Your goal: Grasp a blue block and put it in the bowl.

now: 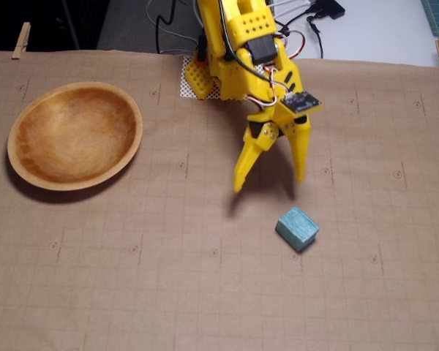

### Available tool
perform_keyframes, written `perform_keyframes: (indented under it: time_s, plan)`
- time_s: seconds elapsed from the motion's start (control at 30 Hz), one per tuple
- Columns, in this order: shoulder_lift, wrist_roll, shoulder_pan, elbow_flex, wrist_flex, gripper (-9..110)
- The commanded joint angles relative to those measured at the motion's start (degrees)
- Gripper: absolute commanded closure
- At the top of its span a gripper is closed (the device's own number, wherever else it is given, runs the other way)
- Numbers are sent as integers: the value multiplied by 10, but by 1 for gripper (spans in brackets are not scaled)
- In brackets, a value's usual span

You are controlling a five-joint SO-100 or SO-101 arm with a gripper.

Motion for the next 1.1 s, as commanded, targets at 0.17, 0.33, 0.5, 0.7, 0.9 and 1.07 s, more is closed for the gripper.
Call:
perform_keyframes:
  time_s: [0.17, 0.33, 0.5, 0.7, 0.9, 1.07]
  plan:
    - [-128, 5, -4, -4, -176, 55]
    - [-191, 6, -4, -5, -253, 55]
    - [-258, 6, -4, -12, -316, 55]
    - [-338, 16, -4, -32, -385, 55]
    - [-409, 31, -5, -60, -431, 55]
    - [-436, 30, -17, -83, -455, 55]
